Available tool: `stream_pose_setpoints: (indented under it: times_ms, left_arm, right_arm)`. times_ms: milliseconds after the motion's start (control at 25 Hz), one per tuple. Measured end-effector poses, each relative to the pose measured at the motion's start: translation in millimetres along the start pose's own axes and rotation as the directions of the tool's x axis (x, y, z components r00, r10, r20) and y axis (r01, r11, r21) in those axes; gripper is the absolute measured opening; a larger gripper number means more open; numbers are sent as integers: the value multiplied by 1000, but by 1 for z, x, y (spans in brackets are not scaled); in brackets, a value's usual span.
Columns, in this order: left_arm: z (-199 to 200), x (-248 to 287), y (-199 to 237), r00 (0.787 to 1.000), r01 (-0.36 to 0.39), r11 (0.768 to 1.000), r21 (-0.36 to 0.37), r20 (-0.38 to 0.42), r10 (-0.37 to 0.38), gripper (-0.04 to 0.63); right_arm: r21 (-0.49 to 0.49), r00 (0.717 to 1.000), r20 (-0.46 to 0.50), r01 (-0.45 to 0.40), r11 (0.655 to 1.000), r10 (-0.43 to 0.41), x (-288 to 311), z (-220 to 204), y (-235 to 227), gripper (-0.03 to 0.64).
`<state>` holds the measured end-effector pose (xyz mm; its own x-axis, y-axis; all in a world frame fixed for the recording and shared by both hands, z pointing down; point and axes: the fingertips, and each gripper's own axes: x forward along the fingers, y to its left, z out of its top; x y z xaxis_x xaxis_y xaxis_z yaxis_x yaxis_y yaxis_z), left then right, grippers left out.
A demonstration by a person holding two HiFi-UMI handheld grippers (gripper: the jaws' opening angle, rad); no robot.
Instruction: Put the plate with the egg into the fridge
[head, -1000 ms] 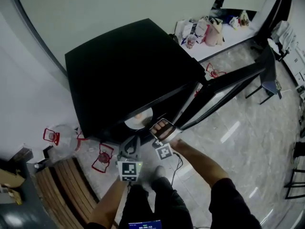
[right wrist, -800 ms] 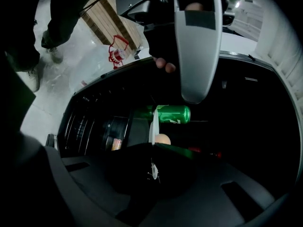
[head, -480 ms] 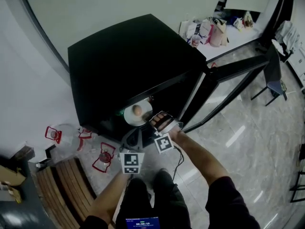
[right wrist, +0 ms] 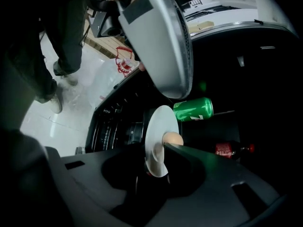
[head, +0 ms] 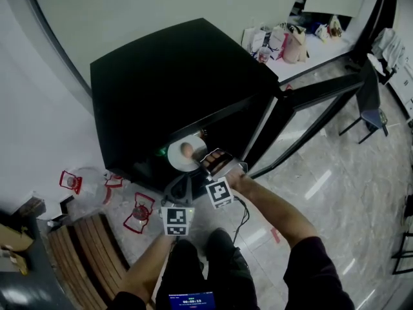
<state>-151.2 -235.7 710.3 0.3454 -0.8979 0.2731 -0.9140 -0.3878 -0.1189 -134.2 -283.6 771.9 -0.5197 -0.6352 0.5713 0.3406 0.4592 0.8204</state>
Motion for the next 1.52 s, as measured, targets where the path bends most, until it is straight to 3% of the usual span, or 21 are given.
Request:
stream_pose_setpoints:
  times_ms: [280,400,560,760,960,1040,1120,1320,1400,1520]
  left_arm:
    - [-10,1,-6,1000,10,1000,-6,-26,-10,9]
    - [-9,-1,-6,1000,8,1000,0,-24,-8,9]
    - [-9,-9,-7,1000,-1,1000,0,-28,1,9]
    - [-6,-13,-4,1000,-8,1000,5,-16,8,9]
    - [-5,-18,-3,1000,-19,1000,-2,-16,19,9]
    - [0,-26,-5,1000,-14,1000,-2,-20,14,9]
    - [12,-38,-8,1000,0,1000,-4,-26,-1,9]
    - [71,-75,-19,997,78,997,-5,0,-78,9]
    - [100,-88,-24,994,100,995,0,41,-100,9]
    - [136,-106,-40,985,136,991,2,104,-135,9]
  right_arm:
    - [28,992,-14,-123,992,123,-4,-3,18,202]
    - [70,994,47,-99,993,95,-14,8,12,202]
    - [47,995,82,-66,997,62,-18,21,1,199]
    - [55,997,71,-27,998,23,-11,14,-2,49]
    - [79,999,46,-19,997,15,-11,6,-5,48]
    - [152,998,64,-25,988,16,-29,11,-5,48]
    - [273,997,80,-18,962,-4,-58,17,-6,48]
    - [506,986,-4,144,850,-165,-147,22,-33,15]
    - [574,972,-60,219,789,-227,-184,22,-49,13]
    - [666,936,-183,344,662,-302,-240,7,-64,9]
